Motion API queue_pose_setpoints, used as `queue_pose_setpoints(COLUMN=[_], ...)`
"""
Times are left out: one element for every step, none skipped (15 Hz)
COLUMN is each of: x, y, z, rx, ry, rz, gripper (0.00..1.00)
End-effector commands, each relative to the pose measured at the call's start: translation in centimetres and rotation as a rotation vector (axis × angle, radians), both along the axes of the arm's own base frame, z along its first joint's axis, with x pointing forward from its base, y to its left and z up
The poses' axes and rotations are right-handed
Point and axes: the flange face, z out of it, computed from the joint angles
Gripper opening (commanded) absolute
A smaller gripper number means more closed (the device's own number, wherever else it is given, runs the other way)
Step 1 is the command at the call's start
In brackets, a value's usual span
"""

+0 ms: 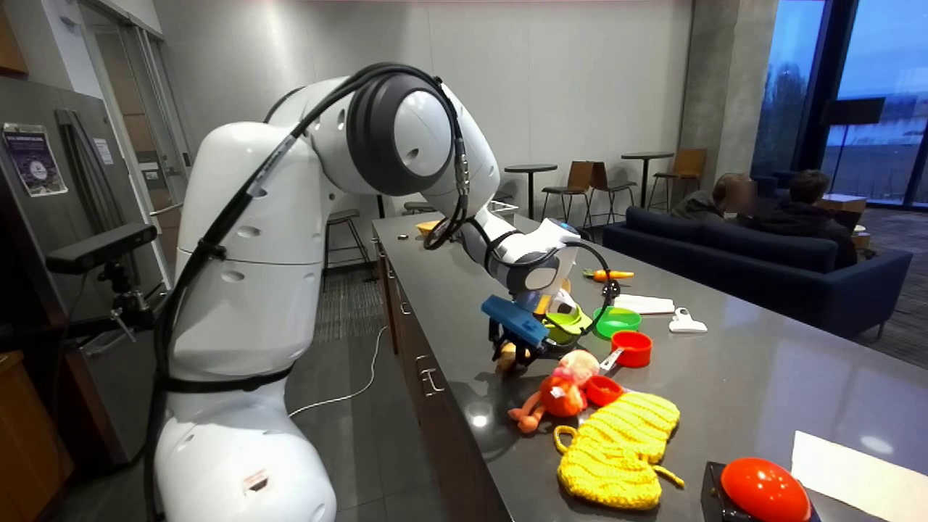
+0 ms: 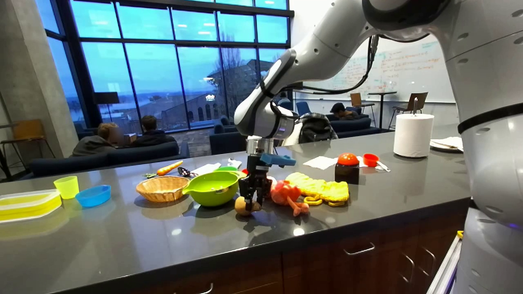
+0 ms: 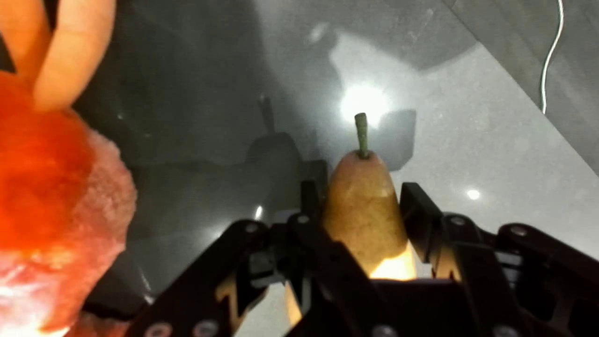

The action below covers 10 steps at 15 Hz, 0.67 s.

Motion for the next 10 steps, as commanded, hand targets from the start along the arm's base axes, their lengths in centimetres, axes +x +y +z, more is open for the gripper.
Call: queue_pose_setpoints(x=[-0.8, -0.8, -0.8, -0.8, -0.8, -0.8, -0.8, -0.8, -0.8, -0.7], y=[0.6, 0.7, 0.8, 1.0, 1.0, 1.2, 1.2, 1.4, 1.5, 1.5], z=[2.2, 2.6, 2.9, 3.2, 3.4, 3.7, 3.9, 4.1, 4.2, 4.3], rx=[-0.024, -0.030, -0.034, -0.038, -0.042, -0.046, -0.049, -0.050, -0.051, -0.053], ry=[-0.010, -0.014, -0.018, -0.022, -0.025, -0.028, -0.034, -0.037, -0.038, -0.039], rz=[0.001, 0.000, 0.001, 0.004, 0.004, 0.004, 0.007, 0.007, 0.008, 0.008], gripper=[0.22, 0.21, 0.20, 0.20, 0.19, 0.18, 0.17, 0.12, 0.08, 0.02])
